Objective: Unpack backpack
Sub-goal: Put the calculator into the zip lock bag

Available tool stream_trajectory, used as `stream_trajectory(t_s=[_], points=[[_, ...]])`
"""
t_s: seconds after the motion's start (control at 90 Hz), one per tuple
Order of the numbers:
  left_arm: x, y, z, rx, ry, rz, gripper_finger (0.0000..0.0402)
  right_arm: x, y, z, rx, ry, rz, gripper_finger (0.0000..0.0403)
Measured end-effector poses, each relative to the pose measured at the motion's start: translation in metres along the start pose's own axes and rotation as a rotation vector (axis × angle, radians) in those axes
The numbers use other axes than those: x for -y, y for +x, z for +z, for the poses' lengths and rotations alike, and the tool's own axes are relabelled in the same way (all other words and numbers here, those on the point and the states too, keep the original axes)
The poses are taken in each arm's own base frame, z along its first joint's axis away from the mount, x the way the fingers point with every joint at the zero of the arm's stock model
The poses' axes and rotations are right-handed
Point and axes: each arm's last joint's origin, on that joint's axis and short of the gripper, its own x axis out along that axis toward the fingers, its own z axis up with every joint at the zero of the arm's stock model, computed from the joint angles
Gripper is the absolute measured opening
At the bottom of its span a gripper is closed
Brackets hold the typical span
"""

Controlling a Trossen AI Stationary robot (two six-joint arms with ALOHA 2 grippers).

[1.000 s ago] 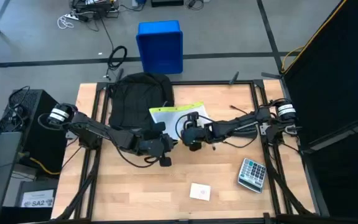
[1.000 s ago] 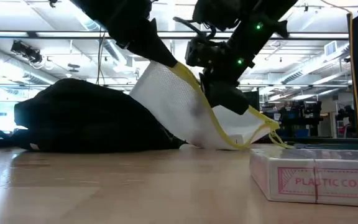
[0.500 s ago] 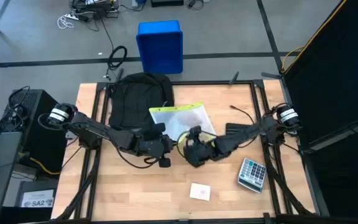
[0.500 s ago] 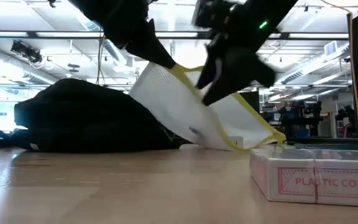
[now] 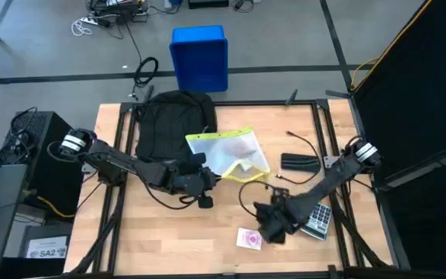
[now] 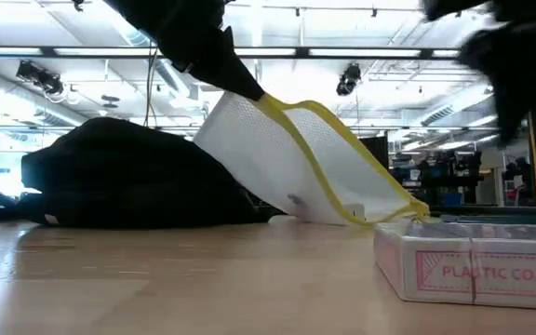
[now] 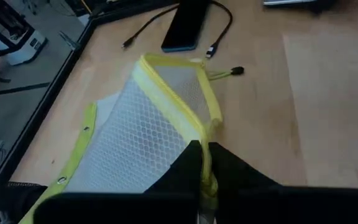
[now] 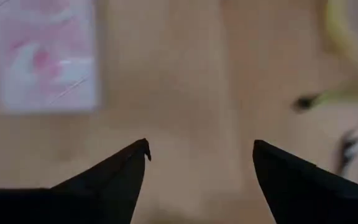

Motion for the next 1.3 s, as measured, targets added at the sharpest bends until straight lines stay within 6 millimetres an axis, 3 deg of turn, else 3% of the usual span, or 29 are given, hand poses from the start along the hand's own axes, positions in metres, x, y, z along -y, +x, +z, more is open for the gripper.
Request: stream_trajectory(t_s=[0.167, 0.5, 1.022, 1.156, 1.3], points=[[0.0, 0.0, 0.0, -0.001, -0.002, 0.0, 0.0, -0.018, -0.006, -0.023, -0.05, 0.085, 0.038, 0.024], [0.0, 0.0, 0.0, -0.001, -0.006, 0.0, 0.0, -0.023, -0.011, -0.056, -0.265, 0.308, -0.031, 0.0202], [0.0, 0.0, 0.0, -0.002, -0.011, -0.003, 0.0, -0.002, 0.038, -0.095, -0.452, 0.329, -0.151, 0.0164], [0.0, 0.0, 0.0, -0.002, -0.011, -0.004, 0.0, 0.0, 0.041, -0.097, -0.452, 0.289, -0.16, 0.0124], [0.0, 0.0, 0.0, -0.002, -0.011, -0.004, 0.0, 0.001, 0.039, -0.095, -0.446, 0.259, -0.164, 0.0036]])
